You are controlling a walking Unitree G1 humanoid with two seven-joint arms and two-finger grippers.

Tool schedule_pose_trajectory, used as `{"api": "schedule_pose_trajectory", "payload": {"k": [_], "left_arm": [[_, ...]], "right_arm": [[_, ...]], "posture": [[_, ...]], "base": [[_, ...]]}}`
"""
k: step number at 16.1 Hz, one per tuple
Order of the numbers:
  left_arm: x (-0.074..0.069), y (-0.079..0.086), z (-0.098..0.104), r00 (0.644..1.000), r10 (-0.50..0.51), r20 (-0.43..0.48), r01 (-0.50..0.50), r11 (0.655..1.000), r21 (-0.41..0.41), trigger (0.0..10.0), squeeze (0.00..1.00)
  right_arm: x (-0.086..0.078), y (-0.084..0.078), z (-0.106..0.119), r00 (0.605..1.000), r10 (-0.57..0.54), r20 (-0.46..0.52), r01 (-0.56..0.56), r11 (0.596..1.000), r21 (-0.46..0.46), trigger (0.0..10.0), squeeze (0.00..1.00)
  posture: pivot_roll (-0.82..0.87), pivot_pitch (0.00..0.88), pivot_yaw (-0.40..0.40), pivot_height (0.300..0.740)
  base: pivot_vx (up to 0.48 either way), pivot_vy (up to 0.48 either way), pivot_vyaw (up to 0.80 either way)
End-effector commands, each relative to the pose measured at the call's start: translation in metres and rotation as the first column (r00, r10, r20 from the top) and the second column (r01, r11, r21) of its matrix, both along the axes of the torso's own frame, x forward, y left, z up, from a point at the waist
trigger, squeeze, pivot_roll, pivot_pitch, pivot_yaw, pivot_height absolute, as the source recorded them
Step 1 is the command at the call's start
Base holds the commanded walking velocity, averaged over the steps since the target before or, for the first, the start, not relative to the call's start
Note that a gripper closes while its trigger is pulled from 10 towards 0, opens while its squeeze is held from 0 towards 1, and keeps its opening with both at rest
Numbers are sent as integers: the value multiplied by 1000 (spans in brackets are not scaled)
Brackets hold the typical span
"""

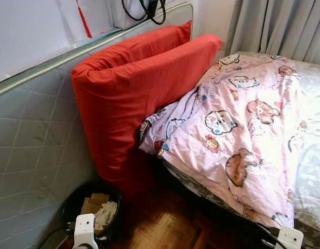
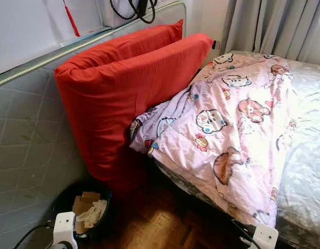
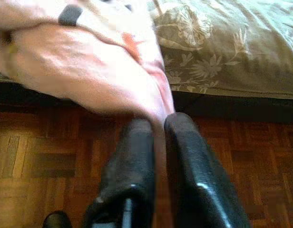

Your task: Clean up the room

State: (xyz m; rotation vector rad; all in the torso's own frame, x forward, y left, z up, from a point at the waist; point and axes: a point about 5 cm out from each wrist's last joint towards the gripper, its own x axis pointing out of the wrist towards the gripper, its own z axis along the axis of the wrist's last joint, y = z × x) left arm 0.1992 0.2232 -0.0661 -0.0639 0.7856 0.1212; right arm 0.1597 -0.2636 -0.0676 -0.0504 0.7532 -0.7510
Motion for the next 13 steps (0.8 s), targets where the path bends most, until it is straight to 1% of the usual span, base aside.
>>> {"api": "schedule_pose_trajectory", "payload": {"k": [1,5,7,8,9,10,11,12,13], "left_arm": [[-5,1,-3,999,-11,-31,11,1000,9,10000,0],[-6,0,-4,999,-12,-36,12,1000,9,10000,0],[-7,1,-4,999,-12,-38,13,1000,8,10000,0],[-7,1,-4,999,-13,-39,13,1000,8,10000,0],[-7,1,-4,999,-13,-39,14,1000,7,10000,0],[-7,0,-4,999,-15,-40,15,1000,4,10000,0],[-7,0,-4,999,-17,-41,17,1000,4,10000,0],[-6,-1,-4,999,-21,-42,21,1000,5,10000,0],[-6,-1,-4,999,-20,-41,21,1000,4,10000,0]], "right_arm": [[-3,0,-2,1000,-10,-20,10,1000,7,10000,737],[-3,0,-3,1000,5,-25,-4,1000,24,10000,671],[1,11,-6,996,82,-24,-80,993,88,10000,0],[2,16,-8,993,117,-19,-114,987,112,10000,0],[4,26,-11,981,193,-18,-188,968,167,10000,0],[6,45,-15,955,296,26,-292,918,268,10000,0],[3,55,-19,948,314,45,-310,888,339,10000,0],[-1,62,-22,932,363,23,-346,864,366,10000,0],[-6,64,-25,915,402,-25,-366,857,363,10000,0]], "posture": [[40,0,54,740],[39,0,53,740],[37,0,53,740],[35,0,53,740],[35,0,53,740],[27,0,56,740],[27,0,56,740],[29,0,55,740],[34,0,53,740]], "base": [[0,0,0],[0,0,0],[0,0,0],[0,0,0],[0,0,0],[0,0,0],[0,0,0],[0,0,0],[0,0,0]]}}
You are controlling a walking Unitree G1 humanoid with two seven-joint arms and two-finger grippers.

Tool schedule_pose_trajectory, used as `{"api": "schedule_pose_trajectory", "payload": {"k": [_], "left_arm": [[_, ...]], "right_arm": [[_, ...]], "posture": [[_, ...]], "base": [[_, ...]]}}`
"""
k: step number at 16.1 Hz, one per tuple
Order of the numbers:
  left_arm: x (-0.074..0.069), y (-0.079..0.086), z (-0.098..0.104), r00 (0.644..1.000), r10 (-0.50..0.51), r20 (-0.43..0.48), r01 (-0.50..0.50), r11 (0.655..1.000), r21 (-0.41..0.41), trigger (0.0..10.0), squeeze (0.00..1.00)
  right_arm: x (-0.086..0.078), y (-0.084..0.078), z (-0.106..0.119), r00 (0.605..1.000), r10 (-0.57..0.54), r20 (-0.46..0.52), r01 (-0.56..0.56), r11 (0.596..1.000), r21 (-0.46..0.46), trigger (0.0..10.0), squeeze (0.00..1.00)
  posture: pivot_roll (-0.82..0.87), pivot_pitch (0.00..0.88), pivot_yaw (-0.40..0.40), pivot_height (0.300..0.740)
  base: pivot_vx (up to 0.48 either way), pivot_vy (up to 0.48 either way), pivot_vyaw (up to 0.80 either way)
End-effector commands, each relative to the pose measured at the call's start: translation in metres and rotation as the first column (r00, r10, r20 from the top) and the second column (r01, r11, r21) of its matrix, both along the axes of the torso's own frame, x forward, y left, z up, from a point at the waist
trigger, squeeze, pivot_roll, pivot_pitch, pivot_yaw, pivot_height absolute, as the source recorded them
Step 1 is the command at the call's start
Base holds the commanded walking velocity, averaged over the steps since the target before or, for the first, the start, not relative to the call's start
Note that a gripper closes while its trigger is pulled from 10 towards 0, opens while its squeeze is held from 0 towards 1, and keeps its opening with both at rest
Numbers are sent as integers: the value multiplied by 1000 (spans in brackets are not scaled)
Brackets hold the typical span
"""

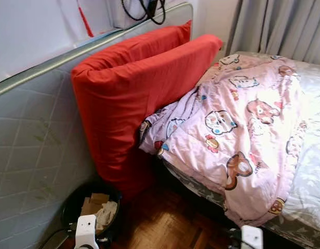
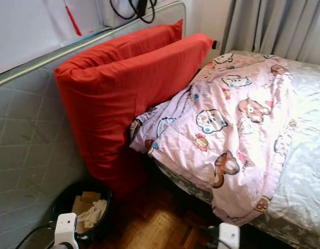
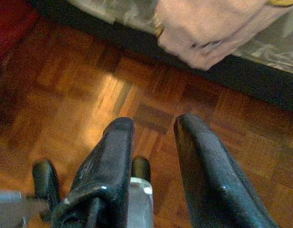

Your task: Clean up the room

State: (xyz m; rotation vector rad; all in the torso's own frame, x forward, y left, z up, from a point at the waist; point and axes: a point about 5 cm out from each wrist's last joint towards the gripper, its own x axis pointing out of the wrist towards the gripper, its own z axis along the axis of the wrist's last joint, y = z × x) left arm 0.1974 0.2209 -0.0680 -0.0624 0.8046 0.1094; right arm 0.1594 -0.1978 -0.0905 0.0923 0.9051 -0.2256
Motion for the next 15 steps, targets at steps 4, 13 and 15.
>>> {"api": "schedule_pose_trajectory", "payload": {"k": [4,13,15], "left_arm": [[-3,1,-2,1000,-8,-23,8,1000,9,10000,0],[-3,-3,-3,1000,8,-23,-8,1000,3,10000,0],[-1,-3,-2,1000,1,-13,-1,1000,1,10000,0]], "right_arm": [[-4,-2,-2,999,30,-46,-33,996,-77,10000,0],[-3,4,-2,992,112,-65,-119,987,-105,10000,0],[-1,5,-2,989,130,-67,-137,985,-109,10000,0]], "posture": [[32,0,59,740],[36,0,32,740],[36,0,35,740]], "base": [[0,0,322],[0,0,800],[0,0,800]]}}
